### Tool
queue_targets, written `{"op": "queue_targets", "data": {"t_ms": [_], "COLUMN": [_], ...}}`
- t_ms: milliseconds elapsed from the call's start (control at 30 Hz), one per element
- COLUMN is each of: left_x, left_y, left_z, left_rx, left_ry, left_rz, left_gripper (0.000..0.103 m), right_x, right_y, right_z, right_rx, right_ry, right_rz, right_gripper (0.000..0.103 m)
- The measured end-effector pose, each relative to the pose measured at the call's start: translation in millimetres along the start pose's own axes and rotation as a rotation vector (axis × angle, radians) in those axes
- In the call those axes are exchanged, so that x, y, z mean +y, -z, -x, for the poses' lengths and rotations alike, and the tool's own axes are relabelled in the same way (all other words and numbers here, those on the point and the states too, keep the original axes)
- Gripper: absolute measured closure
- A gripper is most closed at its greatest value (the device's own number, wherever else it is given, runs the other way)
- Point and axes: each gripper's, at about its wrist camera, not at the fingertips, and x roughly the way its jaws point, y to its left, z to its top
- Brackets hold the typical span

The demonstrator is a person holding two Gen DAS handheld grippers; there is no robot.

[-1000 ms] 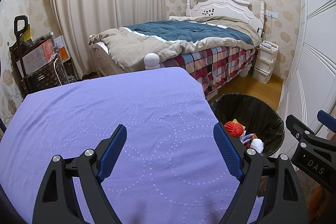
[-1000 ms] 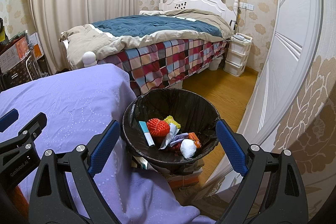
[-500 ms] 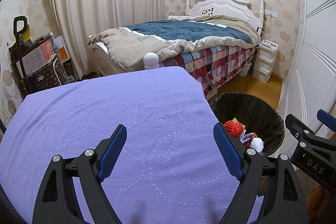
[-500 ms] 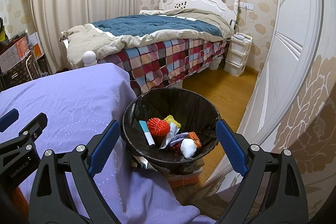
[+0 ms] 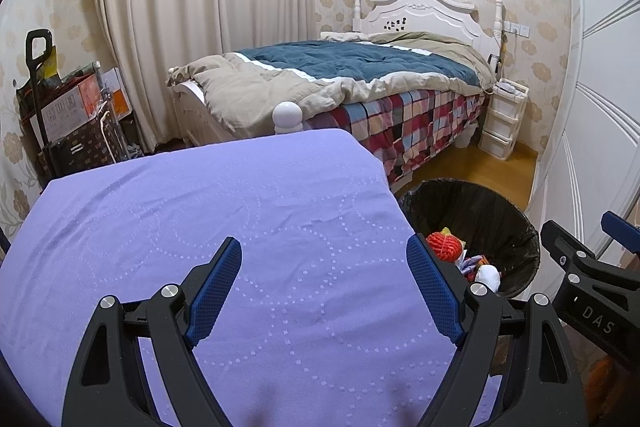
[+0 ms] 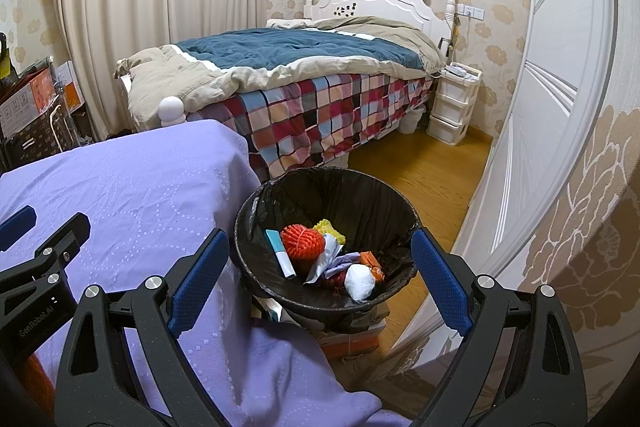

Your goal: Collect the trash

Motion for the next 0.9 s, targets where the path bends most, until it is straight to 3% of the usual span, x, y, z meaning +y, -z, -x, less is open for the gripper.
{"op": "queue_targets", "data": {"t_ms": [900], "left_x": [5], "left_y": [-1], "left_z": [-3], "left_rx": [-0.012], "left_ry": [-0.044], "left_rz": [0.002], "left_gripper": [0.019], "right_x": [3], "right_y": [0], "right_z": [2], "right_rx": [0.003], "right_ry": [-0.003], "right_rz": [0.006], "right_gripper": [0.013]}}
